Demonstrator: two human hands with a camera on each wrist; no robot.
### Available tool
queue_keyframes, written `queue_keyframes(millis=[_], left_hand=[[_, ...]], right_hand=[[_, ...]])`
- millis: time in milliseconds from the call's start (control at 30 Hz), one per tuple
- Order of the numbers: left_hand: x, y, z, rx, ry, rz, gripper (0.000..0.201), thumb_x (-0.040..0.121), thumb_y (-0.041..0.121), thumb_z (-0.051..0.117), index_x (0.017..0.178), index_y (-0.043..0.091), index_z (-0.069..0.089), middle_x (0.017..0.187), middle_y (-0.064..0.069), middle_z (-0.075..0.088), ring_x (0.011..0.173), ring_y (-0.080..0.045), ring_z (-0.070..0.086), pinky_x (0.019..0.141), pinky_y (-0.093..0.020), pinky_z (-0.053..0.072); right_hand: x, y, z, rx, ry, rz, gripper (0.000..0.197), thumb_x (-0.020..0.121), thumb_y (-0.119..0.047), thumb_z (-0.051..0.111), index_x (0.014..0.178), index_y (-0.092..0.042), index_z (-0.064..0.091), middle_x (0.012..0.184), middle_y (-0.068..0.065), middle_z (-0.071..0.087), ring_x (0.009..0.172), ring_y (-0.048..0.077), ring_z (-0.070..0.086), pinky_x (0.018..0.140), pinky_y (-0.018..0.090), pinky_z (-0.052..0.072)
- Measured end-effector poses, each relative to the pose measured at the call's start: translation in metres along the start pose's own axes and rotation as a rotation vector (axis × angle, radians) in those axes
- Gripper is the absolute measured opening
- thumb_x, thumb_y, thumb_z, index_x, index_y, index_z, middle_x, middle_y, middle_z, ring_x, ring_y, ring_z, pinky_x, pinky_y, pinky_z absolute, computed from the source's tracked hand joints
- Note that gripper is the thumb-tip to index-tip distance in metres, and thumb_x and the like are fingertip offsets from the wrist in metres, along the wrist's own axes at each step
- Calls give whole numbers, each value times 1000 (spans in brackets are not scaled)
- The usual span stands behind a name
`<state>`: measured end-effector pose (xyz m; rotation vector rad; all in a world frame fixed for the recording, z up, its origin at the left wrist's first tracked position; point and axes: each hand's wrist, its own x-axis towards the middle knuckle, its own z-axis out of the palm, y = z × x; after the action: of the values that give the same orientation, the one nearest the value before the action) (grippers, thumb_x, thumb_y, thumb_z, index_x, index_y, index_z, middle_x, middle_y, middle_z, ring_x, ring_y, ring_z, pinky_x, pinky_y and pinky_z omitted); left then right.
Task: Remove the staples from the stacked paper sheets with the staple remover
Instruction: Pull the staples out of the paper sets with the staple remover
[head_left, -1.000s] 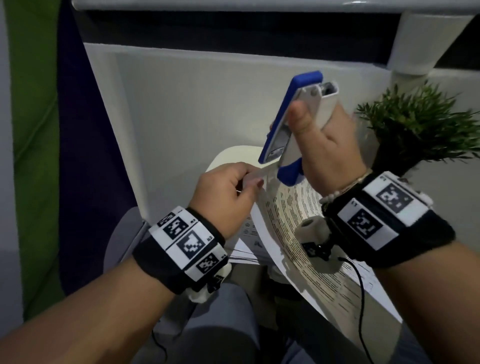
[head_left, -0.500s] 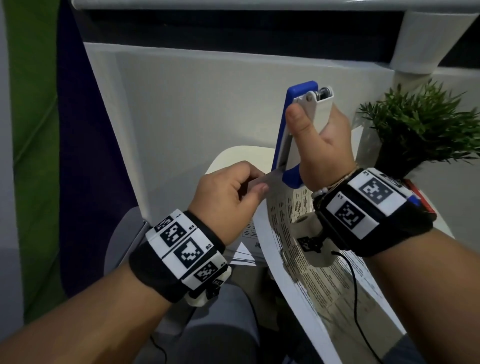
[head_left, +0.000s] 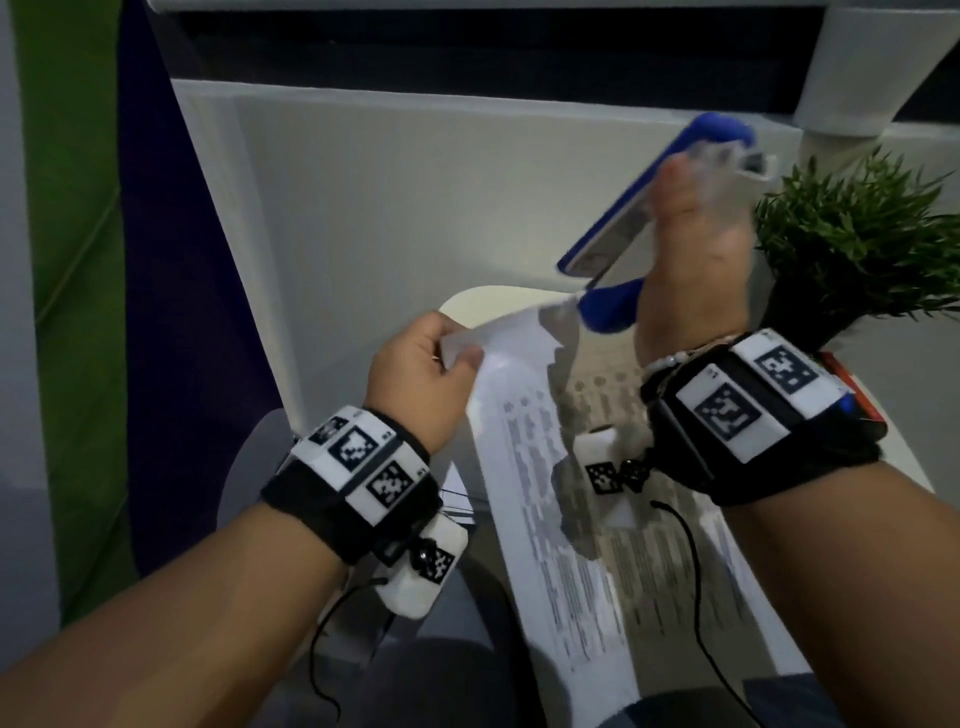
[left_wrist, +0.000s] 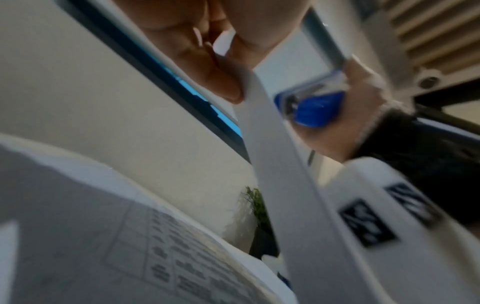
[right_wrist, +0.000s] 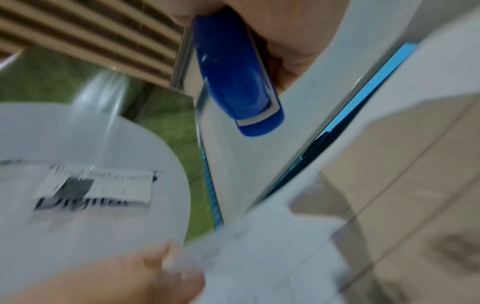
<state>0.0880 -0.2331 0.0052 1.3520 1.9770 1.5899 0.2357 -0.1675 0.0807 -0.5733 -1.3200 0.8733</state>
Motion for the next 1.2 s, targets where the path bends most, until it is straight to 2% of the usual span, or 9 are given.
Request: queue_keyframes(millis=[167, 267, 367, 467, 567, 700, 867, 1067, 1200], left_hand=[[20, -21, -17, 167, 194, -142, 9, 90, 22, 52, 93, 14, 54, 87, -5, 61, 76, -22, 57, 66, -28, 44], [8, -35, -19, 354, 49, 85, 8, 92, 16, 51, 96, 16, 57, 89, -1, 58, 80, -24, 58, 71, -30, 45], [-8, -51, -20, 477, -193, 332, 29, 82, 4, 49, 101, 26, 54, 108, -3, 62, 88, -27, 61, 75, -32, 50], [-17, -66, -22, 495, -364, 391, 23, 75, 26, 57, 98, 25, 58, 126, 9, 55, 99, -15, 60, 82, -28, 50], [-23, -69, -20, 439, -411, 368, 44, 74, 59, 52, 91, 21, 67, 125, 24, 45, 98, 5, 53, 81, -7, 38], [-23, -70, -14, 394, -394, 404, 42, 85, 49, 46, 74, 16, 71, 116, 23, 49, 93, 1, 55, 77, 6, 30], [-20, -69, -10, 408, -323, 378, 8, 76, 21, 75, 79, 16, 70, 105, 20, 52, 89, 3, 50, 77, 1, 35], [-21, -61, -11, 340, -316, 259, 61, 68, 33, 81, 123, 30, 55, 119, 20, 41, 102, 2, 45, 88, -11, 34], [-25, -61, -13, 260, -251, 255, 39, 76, 24, 75, 114, 24, 64, 106, 20, 53, 92, 6, 54, 87, -12, 44]], right_hand=[[-9, 33, -31, -47, 178, 264, 14, 97, -35, 49, 106, -24, 49, 89, -15, 53, 62, -18, 55, 57, 1, 40], [-34, 73, -53, -210, 180, 476, 36, 95, -45, 47, 117, -16, 51, 92, -6, 55, 83, 11, 56, 67, 22, 40], [-46, 96, -72, -214, 222, 569, 38, 90, -53, 49, 104, -18, 56, 88, 0, 55, 81, 19, 54, 76, 31, 40], [-49, 100, -75, -200, 224, 559, 26, 92, -48, 50, 87, -23, 53, 76, -4, 53, 69, 13, 52, 70, 29, 41], [-52, 102, -73, -237, 185, 483, 27, 93, -43, 53, 95, -16, 52, 76, -6, 53, 68, 9, 51, 63, 21, 39], [-56, 101, -69, -244, 170, 424, 19, 88, -45, 53, 84, -26, 50, 75, -8, 52, 66, 5, 50, 61, 15, 40], [-57, 99, -69, -239, 179, 413, 17, 97, -33, 50, 81, -27, 48, 76, -9, 52, 67, 3, 51, 61, 11, 41], [-55, 97, -68, -263, 126, 437, 33, 90, -54, 49, 91, -21, 51, 82, 0, 58, 72, 14, 54, 71, 30, 43], [-50, 69, -53, -194, 35, 378, 36, 94, -49, 37, 100, -14, 48, 79, -4, 51, 64, -3, 54, 59, 7, 42]])
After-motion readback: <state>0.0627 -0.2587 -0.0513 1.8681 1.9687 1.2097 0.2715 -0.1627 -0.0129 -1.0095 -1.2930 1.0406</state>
